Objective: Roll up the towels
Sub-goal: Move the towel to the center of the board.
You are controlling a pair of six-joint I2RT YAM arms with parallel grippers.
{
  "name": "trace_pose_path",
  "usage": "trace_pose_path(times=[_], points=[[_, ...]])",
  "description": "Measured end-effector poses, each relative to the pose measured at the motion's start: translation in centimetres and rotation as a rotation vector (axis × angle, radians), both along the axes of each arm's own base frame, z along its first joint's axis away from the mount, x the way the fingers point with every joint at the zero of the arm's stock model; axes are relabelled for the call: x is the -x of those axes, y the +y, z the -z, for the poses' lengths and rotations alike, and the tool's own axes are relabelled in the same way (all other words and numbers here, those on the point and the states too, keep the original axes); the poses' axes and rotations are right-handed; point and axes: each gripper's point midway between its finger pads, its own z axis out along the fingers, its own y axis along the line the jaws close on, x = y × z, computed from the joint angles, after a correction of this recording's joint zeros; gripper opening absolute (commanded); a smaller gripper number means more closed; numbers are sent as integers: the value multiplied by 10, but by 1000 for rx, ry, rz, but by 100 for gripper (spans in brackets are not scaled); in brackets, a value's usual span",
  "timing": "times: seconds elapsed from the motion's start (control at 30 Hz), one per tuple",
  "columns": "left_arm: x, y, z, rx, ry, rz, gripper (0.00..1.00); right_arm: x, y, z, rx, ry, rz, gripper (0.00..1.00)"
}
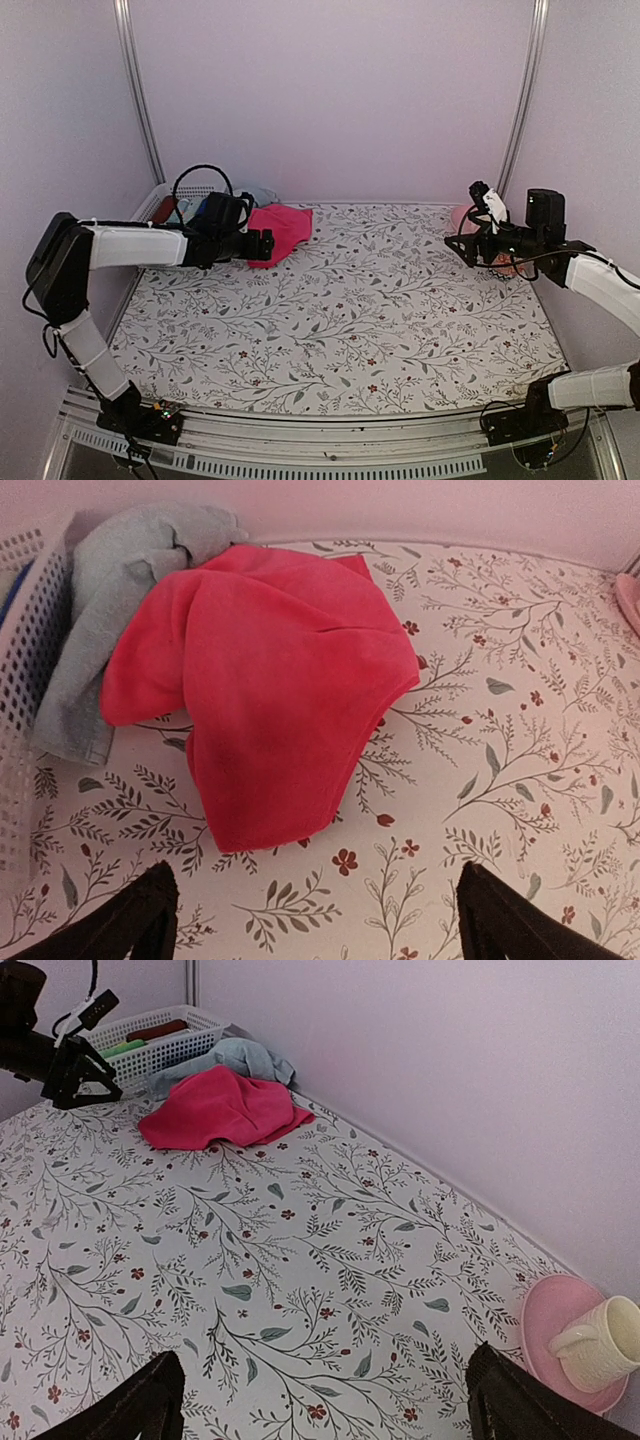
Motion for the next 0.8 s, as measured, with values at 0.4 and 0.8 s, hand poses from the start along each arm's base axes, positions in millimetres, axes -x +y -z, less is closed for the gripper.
trace_pose_path(times=[0.4, 0.8], points=[[-47, -19, 66, -25, 106, -90, 87, 0, 1, 1, 17, -9, 0, 99], [-45, 2, 111, -37, 195, -181, 72, 2, 8, 1, 32, -21, -24, 99]])
